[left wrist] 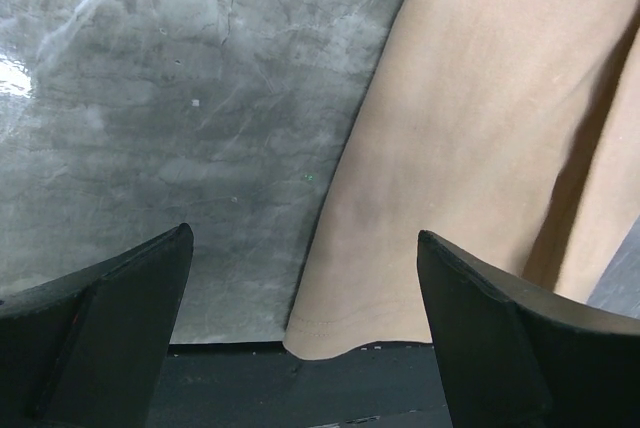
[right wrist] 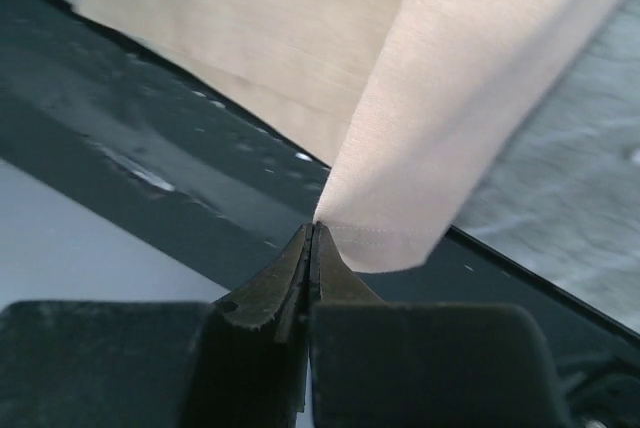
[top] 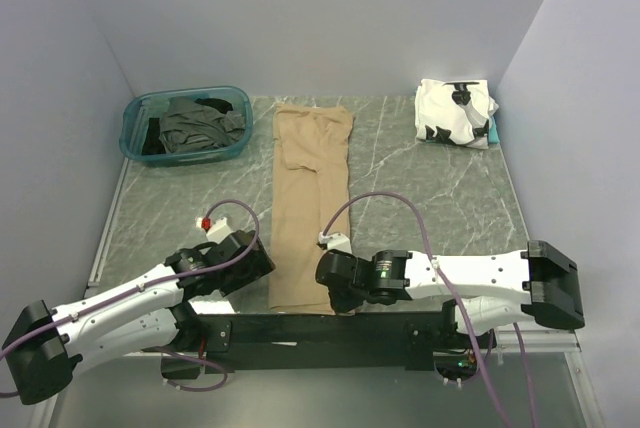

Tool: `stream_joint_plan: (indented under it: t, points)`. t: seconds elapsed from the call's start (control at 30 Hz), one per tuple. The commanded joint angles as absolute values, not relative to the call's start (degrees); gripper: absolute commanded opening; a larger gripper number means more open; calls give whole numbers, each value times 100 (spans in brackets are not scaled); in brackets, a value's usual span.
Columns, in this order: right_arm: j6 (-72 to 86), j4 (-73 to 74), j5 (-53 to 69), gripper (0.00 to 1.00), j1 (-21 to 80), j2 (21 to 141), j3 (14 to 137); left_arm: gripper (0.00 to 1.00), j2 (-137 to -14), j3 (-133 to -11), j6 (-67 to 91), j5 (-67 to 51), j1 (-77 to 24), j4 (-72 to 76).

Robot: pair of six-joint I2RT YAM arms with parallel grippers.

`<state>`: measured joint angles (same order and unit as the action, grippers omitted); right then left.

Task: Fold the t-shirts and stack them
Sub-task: Fold the tshirt

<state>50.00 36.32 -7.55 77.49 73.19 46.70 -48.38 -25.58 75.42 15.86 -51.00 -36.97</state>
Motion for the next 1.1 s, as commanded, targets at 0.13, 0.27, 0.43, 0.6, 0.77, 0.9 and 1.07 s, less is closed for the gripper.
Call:
stream_joint_plan:
  t: [0.13,0.27,0.43,0.6,0.77,0.9,1.07]
  points:
    - [5088,2690,-518,0,7761,7646,4606,100,-4799,-2698,7409,1442,-5080,-3533]
    - [5177,2435,-553,0,7761,7971,4597,99,-4746,-2654,7418,1380,-5080,-3507]
    - [5238,2285,-624,8,7769,8367,4597,100,-4711,-2584,7444,1318,-5080,-3481]
    - [5124,1978,-484,30,7770,8262,4588,100,-4685,-2549,7427,1204,-5080,-3472]
    - [5124,2389,-580,51,7770,7797,4658,99,-4536,-2549,7207,976,-5080,-3367]
    - [5378,2829,-1009,59,7761,6929,4483,100,-4430,-2313,7137,416,-5089,-3086]
    - [5861,3523,-1073,64,7533,6180,3843,99,-4316,-1900,7101,-166,-5159,-2646]
